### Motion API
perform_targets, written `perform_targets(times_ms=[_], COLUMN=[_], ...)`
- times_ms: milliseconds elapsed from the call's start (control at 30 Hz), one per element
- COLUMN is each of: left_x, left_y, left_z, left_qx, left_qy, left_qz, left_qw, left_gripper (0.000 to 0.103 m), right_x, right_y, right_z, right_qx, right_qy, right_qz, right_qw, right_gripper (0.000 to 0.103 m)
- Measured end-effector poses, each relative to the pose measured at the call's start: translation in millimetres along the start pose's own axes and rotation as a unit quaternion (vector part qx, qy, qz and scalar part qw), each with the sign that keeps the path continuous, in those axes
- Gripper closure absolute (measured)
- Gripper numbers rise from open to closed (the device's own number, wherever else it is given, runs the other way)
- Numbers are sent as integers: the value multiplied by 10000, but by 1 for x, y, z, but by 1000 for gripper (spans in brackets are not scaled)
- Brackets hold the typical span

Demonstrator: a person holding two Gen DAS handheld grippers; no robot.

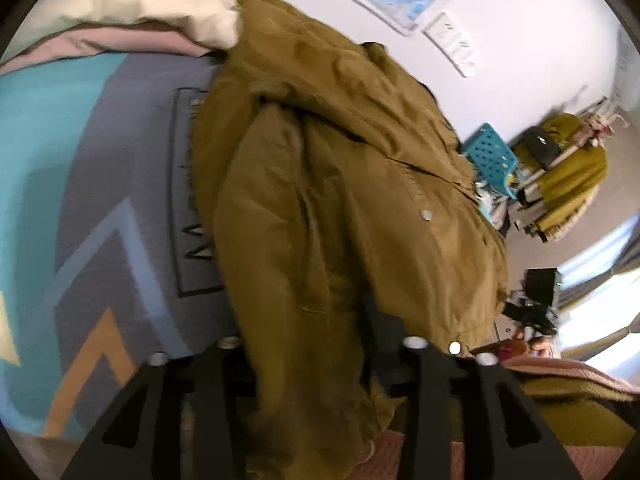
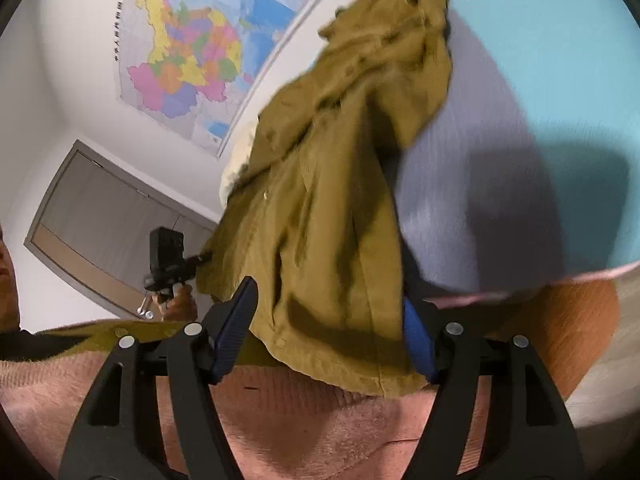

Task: Fold large clothes

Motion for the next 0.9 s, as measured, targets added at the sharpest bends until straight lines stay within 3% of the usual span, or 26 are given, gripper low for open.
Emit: perform_targets(times_ms=[33,67,100,133,167,200,233,467,700,900], left_x=[1,3,7,8,10,12,11,-34,-73,-65], left_y=[-3,-6,-9,-9,-10,-10,-11,-46,-57,-42], left_z=[0,0,-1,0,1,2,4,17,19,41], left_qx=[80,121,134,141,111,33,-11,307,455,71], left_qy=[13,23,31,50,81,111,94,-742,-1286,-1124], left_qz=[-28,-34,-13,8,-10,20,76,-211,-517,-682], left_qw=[10000,9999,9999,9999,9999,9999,9999,9965,9893,9913], left_gripper=[50,48,48,56,84,94,97,99,98,98], right_x=[5,10,12,11,6,-2,-9,-63,-97,-90], right_y=[1,3,7,14,20,26,33,86,112,112], right_z=[-3,-4,-5,-4,-4,-2,0,16,16,41], right_qx=[-24,-78,-132,-255,-352,-425,-479,-1021,-1361,-1133], right_qy=[48,88,88,-1,-101,-225,-340,-1182,-1651,-1673], right_qz=[83,169,265,428,488,541,575,693,918,770], right_qw=[10000,9998,9995,9988,9981,9974,9966,9853,9725,9763], right_gripper=[40,55,81,91,91,92,93,95,95,95])
Point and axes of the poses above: each gripper's, at about its wrist camera, not at the fingertips, and x roughly the way its jaws point, y to its left, z to its top, the point moved 1 cm from there along x, roughly the way its jaws point, and after that the axes turned 12 degrees about -z, right-handed, at the moved point
